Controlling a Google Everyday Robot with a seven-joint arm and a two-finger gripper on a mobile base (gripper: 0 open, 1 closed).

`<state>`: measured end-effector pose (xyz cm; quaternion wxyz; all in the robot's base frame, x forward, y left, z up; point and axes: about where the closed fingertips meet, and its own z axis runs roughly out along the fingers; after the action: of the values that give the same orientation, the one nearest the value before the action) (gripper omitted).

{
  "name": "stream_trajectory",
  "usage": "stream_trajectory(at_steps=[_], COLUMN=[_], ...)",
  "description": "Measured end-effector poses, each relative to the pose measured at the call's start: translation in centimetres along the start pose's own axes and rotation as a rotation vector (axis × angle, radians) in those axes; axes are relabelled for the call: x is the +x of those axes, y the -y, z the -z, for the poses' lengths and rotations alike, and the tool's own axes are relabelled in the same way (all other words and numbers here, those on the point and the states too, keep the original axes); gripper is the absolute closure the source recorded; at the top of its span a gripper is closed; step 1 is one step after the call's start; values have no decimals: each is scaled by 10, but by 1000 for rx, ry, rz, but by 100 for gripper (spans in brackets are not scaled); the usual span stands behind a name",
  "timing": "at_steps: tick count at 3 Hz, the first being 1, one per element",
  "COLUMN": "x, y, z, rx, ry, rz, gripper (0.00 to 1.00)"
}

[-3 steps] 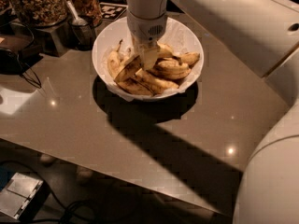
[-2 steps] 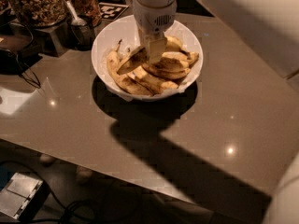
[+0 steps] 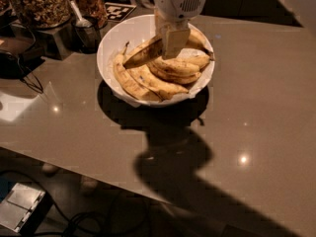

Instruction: Pick banana from white bowl

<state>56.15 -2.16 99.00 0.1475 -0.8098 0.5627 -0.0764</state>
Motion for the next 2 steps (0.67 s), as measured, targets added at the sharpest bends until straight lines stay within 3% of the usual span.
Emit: stream_trajectory(at_steps=[2], x=[-11], y=[-59], z=[36], rx=[15], ry=[125], rz=[-45], gripper=[100])
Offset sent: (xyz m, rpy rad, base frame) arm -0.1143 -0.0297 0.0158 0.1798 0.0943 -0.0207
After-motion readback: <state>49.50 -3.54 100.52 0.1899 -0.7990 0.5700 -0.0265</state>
